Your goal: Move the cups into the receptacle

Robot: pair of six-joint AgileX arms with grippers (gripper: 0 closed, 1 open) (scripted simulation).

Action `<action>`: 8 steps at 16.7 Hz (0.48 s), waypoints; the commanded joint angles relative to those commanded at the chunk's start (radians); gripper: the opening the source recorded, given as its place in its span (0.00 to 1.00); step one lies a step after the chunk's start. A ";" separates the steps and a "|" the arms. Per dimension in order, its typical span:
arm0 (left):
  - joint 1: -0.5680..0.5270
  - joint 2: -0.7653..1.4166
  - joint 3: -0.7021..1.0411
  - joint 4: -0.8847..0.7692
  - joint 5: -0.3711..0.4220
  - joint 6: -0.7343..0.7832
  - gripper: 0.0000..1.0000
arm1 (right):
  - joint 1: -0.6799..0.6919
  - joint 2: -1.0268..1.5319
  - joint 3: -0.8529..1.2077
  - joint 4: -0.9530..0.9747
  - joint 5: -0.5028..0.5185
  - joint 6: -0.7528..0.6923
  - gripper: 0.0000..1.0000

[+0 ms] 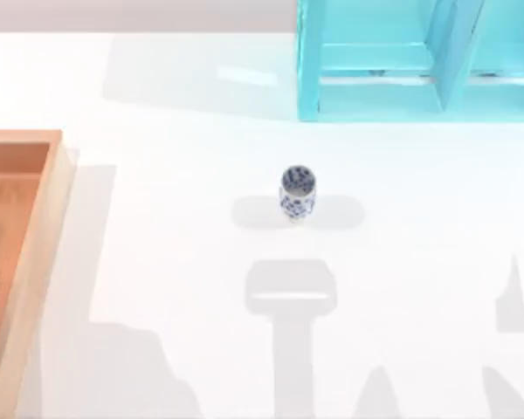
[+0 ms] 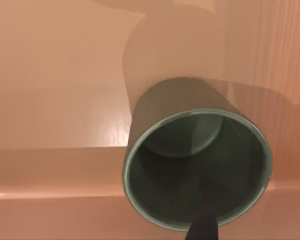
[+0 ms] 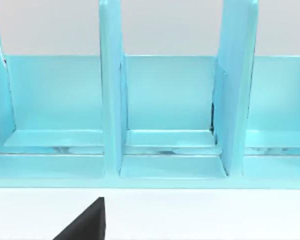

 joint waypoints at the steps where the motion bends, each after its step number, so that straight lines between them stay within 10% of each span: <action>1: 0.000 0.000 0.000 0.000 0.000 0.000 0.75 | 0.000 0.000 0.000 0.000 0.000 0.000 1.00; 4: 0.000 0.000 0.000 0.000 0.000 0.000 0.98 | 0.000 0.000 0.000 0.000 0.000 0.000 1.00; 8: 0.000 0.000 0.000 0.000 0.000 0.000 1.00 | 0.000 0.000 0.000 0.000 0.000 0.000 1.00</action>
